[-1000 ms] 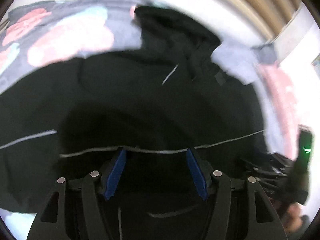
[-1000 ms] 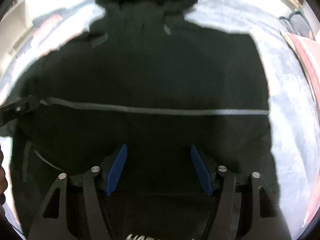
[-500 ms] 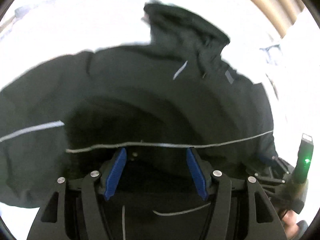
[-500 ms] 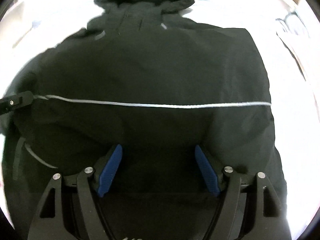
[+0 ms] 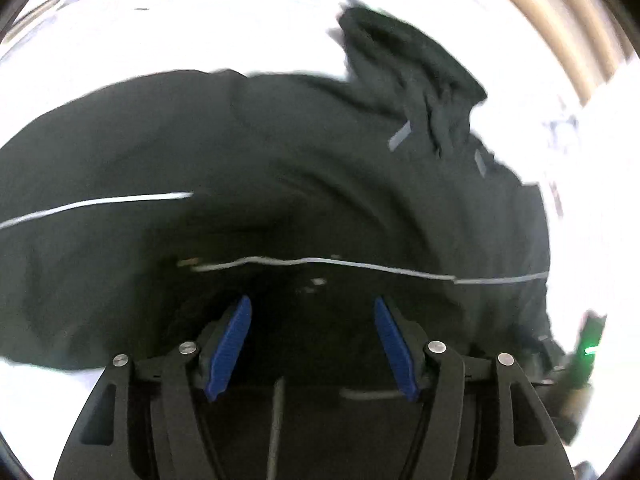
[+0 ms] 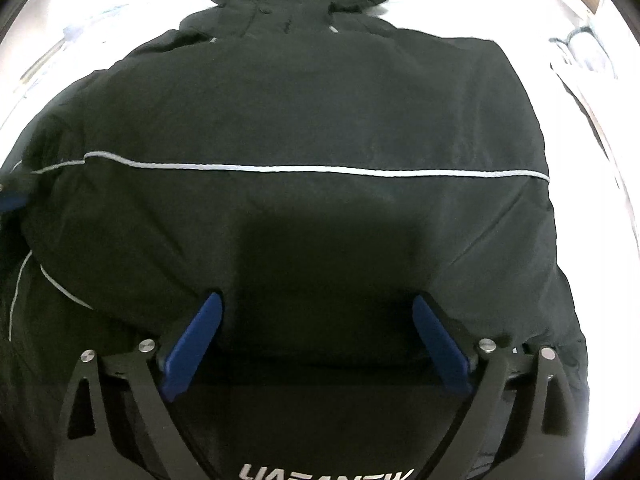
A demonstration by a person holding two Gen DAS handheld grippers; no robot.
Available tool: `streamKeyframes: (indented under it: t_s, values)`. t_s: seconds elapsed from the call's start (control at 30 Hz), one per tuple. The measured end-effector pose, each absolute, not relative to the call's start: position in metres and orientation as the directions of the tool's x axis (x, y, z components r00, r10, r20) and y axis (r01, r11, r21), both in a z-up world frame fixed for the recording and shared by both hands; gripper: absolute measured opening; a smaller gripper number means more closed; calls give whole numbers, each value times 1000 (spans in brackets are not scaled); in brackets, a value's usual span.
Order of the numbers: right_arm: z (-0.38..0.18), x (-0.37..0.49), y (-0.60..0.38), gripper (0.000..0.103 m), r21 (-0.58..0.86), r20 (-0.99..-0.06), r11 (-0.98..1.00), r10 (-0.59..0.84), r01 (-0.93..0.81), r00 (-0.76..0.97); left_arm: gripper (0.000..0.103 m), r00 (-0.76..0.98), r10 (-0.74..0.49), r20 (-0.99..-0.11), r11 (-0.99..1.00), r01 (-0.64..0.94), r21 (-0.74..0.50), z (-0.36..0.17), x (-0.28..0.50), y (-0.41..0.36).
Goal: Fold large clothes
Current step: 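Grasp the other sleeve cuff with the left gripper and lift it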
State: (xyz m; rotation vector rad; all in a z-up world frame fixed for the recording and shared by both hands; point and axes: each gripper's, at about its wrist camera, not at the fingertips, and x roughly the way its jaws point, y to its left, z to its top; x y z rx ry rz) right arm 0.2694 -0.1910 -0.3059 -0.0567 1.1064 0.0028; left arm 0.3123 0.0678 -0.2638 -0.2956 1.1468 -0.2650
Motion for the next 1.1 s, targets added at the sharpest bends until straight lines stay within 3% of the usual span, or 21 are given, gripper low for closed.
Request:
streamKeyframes:
  t_s: [0.33, 0.53, 0.67, 1.03, 1.07, 1.1]
  values:
    - [-309, 258, -182, 99, -88, -878, 996, -78, 0, 472, 65, 508, -62, -859, 879, -380, -288, -237, 244, 306]
    - [-307, 265, -175, 100, -89, -887, 996, -79, 1, 455, 66, 581, -3, -814, 649, -618, -444, -255, 205, 448]
    - [-306, 264, -181, 101, -93, -887, 996, -85, 4, 454, 66, 613, -28, -790, 522, -665, -535, -282, 201, 489]
    - [-308, 268, -180, 103, -99, -890, 995, -90, 4, 448, 67, 623, -31, -782, 497, -669, -553, -322, 235, 497]
    - [-309, 269, -183, 103, -98, -889, 995, -90, 4, 449, 64, 625, -27, -780, 506, -665, -550, -321, 236, 497]
    - [-308, 269, -183, 103, -99, -888, 995, -91, 5, 451, 46, 630, -20, -776, 517, -658, -547, -319, 236, 496]
